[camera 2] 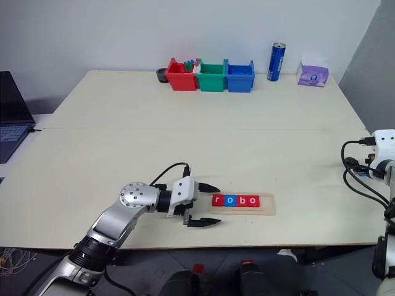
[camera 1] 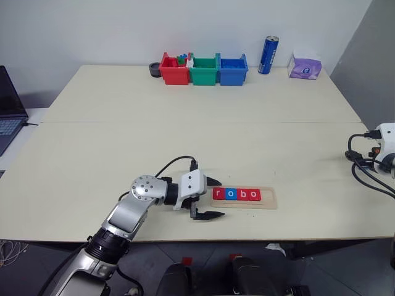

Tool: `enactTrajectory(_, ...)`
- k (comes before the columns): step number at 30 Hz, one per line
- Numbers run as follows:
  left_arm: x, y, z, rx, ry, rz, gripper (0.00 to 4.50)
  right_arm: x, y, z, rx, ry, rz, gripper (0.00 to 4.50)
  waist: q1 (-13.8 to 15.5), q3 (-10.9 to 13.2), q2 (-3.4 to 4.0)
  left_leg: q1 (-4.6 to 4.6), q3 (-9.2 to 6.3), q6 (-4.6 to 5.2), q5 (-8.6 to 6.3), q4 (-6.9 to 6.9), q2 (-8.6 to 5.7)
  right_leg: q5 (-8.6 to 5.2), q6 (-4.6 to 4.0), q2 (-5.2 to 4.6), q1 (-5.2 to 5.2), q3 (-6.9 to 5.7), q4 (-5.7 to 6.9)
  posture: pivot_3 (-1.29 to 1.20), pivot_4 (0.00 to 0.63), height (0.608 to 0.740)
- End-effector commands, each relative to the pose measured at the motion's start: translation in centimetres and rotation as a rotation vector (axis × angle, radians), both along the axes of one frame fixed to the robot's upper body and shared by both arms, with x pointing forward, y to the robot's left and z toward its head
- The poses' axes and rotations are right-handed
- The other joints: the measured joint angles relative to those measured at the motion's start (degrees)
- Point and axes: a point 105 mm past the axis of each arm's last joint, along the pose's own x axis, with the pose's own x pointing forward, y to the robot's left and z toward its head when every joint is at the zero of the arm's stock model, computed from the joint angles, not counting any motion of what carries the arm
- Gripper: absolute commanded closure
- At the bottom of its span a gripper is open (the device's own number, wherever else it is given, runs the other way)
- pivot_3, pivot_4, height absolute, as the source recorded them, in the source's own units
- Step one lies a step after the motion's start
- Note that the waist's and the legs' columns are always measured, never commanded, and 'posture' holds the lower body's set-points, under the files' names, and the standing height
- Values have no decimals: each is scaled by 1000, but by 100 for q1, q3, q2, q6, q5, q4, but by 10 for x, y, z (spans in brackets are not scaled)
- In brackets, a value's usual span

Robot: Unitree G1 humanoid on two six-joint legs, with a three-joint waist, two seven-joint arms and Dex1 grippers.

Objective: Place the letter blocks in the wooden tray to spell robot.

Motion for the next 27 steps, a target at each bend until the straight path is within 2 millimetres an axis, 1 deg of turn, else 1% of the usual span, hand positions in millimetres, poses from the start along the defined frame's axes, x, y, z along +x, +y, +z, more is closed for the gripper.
enactTrajectory(1,0,-2,8,-11,-34,-17,0,0,-18,10,-55,-10,-75,76,1,0,0,-1,0,0,0,0,0,0,0,0,0,0,0,0,150,740)
enactTrajectory(6,0,-1,8,-9,-35,-11,0,-2,-25,-2,-48,30,-131,76,-1,0,0,-2,1,0,0,-1,0,0,0,-2,0,2,-2,0,150,740)
enactTrajectory(11,0,0,8,-7,-35,-6,0,-4,-24,-8,32,41,-149,76,-4,0,1,-1,3,0,0,-1,0,0,0,-2,0,3,-1,0,150,740)
enactTrajectory(14,-1,0,8,-6,-36,-6,0,-6,-20,-14,73,62,-130,76,-12,0,2,-1,2,0,0,-1,0,0,0,-2,0,2,-1,0,150,740)
enactTrajectory(17,-1,0,7,-5,-36,-9,0,-6,-18,-16,91,65,-117,694,-17,0,2,-1,2,0,0,-1,0,0,0,-1,0,2,-1,0,150,740)
enactTrajectory(19,0,-1,7,-5,-35,-11,0,-7,-18,-18,90,68,-116,1547,-20,0,2,-1,1,0,0,-1,0,0,0,-2,0,1,-1,0,150,740)
enactTrajectory(20,0,-1,7,-5,-35,-12,0,-7,-17,-19,89,70,-114,1788,-22,0,2,-1,1,0,0,-1,0,0,0,-2,0,2,-1,0,150,740)
enactTrajectory(23,0,-1,7,-5,-35,-14,0,-7,-15,-23,93,79,-103,2894,-40,0,2,-2,1,0,0,-1,0,0,0,-2,0,2,-1,0,150,740)
enactTrajectory(24,0,-1,7,-5,-35,-14,0,-8,-14,-24,93,83,-99,3023,-45,0,2,-1,1,0,0,0,0,0,0,-2,0,2,-1,0,150,740)
enactTrajectory(27,0,1,6,-1,-35,-8,0,-9,-11,-24,101,87,-70,3022,-54,0,2,-1,-1,0,0,0,0,0,0,-2,1,2,-1,0,150,740)
